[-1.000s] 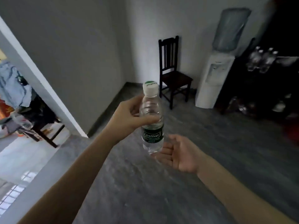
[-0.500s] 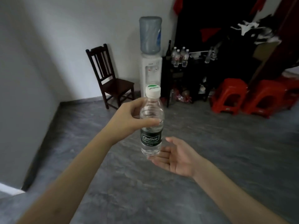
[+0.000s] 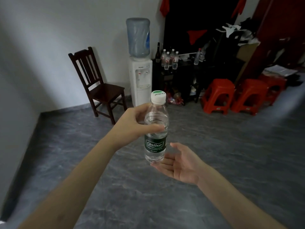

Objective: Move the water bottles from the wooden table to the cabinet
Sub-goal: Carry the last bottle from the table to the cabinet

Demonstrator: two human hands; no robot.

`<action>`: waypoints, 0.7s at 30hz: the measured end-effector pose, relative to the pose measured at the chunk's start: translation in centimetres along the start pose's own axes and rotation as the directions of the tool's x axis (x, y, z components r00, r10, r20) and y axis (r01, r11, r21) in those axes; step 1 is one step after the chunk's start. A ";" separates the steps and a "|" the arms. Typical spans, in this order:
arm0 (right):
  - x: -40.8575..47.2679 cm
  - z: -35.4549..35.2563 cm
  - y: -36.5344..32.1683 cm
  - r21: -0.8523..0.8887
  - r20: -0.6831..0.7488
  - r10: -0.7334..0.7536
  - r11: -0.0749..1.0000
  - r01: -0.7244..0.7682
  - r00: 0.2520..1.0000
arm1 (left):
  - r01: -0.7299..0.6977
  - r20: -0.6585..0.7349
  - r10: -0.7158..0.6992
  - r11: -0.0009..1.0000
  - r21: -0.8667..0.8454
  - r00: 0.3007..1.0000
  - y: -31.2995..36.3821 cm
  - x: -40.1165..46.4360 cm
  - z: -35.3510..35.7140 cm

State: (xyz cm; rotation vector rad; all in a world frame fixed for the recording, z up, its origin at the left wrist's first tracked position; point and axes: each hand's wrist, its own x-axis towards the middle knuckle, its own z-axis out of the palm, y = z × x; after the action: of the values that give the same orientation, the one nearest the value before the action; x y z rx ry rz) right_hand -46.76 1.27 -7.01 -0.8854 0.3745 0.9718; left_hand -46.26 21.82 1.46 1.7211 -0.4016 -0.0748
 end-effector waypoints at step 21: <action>8.0 -3.2 -13.4 -0.019 0.025 0.032 0.999 -0.032 0.999 | 0.035 -0.042 -0.032 0.995 0.091 0.999 -3.8 14.9 -2.8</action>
State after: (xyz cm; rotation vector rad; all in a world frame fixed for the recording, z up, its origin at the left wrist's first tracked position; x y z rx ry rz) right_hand -30.96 -0.32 -7.58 -0.8860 0.3594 1.0164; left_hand -30.67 20.42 0.93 1.8174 -0.3507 -0.0461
